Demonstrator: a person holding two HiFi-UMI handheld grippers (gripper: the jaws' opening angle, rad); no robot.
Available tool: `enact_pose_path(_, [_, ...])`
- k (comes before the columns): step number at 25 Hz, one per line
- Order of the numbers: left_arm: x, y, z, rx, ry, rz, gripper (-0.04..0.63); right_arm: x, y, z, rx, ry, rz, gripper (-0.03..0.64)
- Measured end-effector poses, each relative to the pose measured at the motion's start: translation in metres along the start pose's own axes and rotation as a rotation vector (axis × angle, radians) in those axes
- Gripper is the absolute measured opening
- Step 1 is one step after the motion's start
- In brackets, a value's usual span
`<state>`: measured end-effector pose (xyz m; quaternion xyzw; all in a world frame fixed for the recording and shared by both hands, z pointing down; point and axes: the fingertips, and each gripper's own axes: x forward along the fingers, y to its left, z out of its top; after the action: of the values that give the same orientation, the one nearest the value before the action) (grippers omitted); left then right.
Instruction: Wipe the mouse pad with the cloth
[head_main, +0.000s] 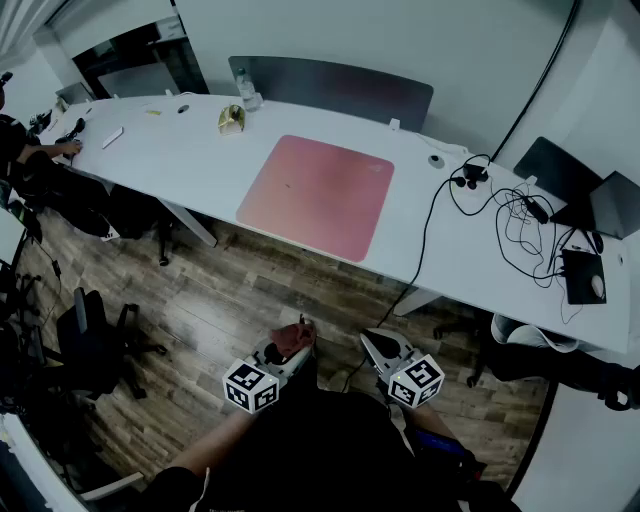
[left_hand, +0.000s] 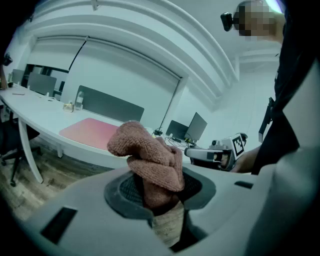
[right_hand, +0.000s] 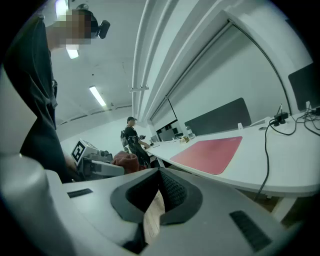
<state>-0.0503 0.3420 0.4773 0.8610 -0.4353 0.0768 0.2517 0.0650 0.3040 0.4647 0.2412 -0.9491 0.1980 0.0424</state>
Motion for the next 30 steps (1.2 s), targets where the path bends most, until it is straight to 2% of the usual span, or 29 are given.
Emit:
enact_pose_path(12, [-0.003, -0.017, 0.005, 0.033, -0.007, 0.011, 0.138, -0.018, 0.003, 0.002, -0.010, -0.035, 0.005, 0.023])
enact_pose_path(19, [0.007, -0.019, 0.012, 0.047, 0.007, 0.010, 0.138, -0.026, -0.016, 0.010, 0.038, -0.089, -0.037, 0.023])
enact_pose_path(30, [0.044, -0.012, 0.027, 0.065, 0.025, -0.024, 0.138, -0.027, -0.052, 0.019, 0.002, -0.082, -0.118, 0.023])
